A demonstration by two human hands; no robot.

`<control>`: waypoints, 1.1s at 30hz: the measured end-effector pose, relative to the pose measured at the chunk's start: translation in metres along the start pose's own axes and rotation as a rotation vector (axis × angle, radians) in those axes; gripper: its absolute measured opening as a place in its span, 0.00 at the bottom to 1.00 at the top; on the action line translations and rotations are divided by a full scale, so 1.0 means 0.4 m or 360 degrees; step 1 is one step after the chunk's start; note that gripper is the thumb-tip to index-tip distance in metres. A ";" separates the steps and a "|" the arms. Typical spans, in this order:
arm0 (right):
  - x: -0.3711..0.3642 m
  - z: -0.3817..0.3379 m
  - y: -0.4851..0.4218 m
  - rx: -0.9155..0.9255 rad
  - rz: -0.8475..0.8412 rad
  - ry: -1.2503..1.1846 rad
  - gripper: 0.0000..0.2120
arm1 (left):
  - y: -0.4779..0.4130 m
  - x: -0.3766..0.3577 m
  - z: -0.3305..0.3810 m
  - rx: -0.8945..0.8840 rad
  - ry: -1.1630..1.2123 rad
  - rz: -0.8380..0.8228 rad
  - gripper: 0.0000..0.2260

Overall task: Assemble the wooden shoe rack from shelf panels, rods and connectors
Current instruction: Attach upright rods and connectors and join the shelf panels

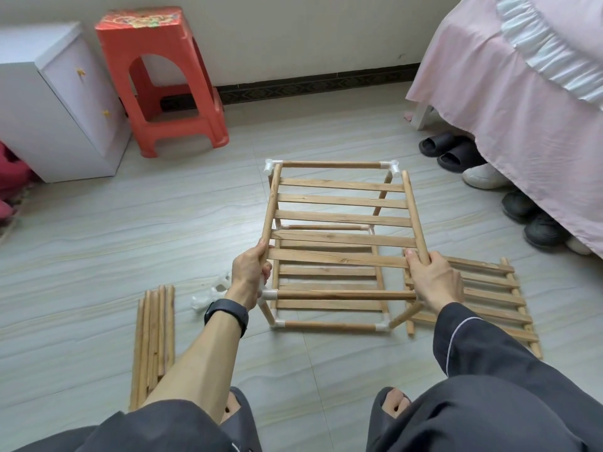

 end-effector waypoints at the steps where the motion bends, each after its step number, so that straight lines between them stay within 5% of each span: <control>1: -0.002 0.002 -0.001 0.0002 0.0001 -0.0004 0.23 | -0.002 0.001 -0.003 -0.0012 -0.0030 -0.0015 0.11; 13: -0.005 -0.023 -0.012 -0.0110 -0.0034 0.0000 0.21 | -0.025 -0.003 -0.016 -0.0184 -0.0297 0.0077 0.15; 19: -0.005 -0.030 -0.015 -0.0133 -0.0041 0.0002 0.19 | -0.007 -0.003 -0.002 -0.0479 -0.0739 0.0283 0.20; 25: -0.004 -0.028 -0.009 -0.0113 -0.0041 0.0015 0.19 | 0.028 0.006 0.001 -0.0459 -0.0641 0.0444 0.20; 33: 0.001 -0.035 -0.007 -0.0095 -0.0054 0.0028 0.19 | 0.033 0.015 -0.013 -0.0436 -0.0650 0.0293 0.19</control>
Point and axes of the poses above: each hand's wrist, its own y-axis away from the middle knuckle, its own x-axis out of the back of the hand, z = x × y, the point moved 2 cm from there along -y, towards the middle knuckle, and after that the axes turned 14 degrees about z, right-handed, at the moved point
